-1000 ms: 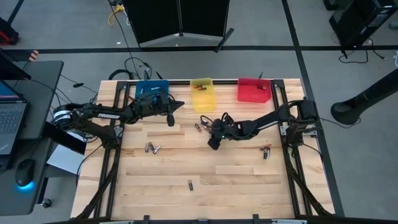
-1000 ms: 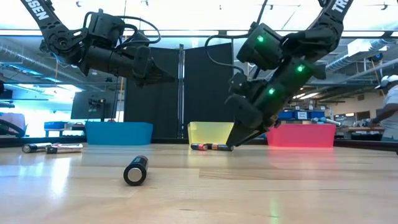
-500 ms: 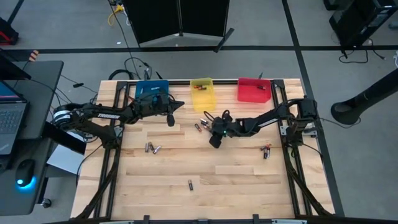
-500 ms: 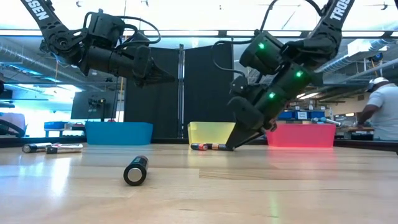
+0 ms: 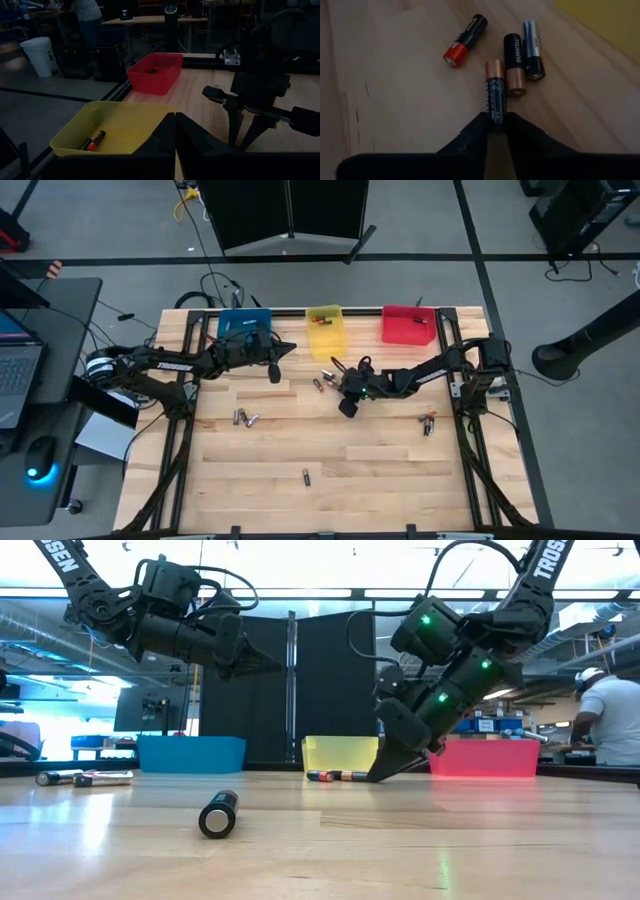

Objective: Sort batteries
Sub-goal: Put the black brown battery into the red bin

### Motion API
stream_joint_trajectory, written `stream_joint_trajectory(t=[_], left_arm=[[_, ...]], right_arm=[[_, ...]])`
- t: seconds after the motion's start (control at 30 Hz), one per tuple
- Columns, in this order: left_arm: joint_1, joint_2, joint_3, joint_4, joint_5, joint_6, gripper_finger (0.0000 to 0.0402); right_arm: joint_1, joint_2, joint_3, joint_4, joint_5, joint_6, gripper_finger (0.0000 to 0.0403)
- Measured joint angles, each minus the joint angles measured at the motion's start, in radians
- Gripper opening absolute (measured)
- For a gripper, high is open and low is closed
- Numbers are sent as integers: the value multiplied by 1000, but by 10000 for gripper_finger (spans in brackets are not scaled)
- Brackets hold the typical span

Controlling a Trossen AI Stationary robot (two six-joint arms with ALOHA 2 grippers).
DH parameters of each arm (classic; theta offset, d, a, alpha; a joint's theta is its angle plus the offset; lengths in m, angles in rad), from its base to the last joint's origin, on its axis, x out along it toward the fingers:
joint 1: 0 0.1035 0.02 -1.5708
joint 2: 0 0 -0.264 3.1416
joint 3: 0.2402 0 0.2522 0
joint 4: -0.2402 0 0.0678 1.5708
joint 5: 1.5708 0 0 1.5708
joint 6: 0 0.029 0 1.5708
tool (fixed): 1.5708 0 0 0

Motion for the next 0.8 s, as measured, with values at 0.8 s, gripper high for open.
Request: stream_joint_trajectory(t=[0.8], left_arm=[[0, 0, 0, -9, 5, 0, 13]], right_arm=[[1, -487, 13, -394, 208, 32, 53]])
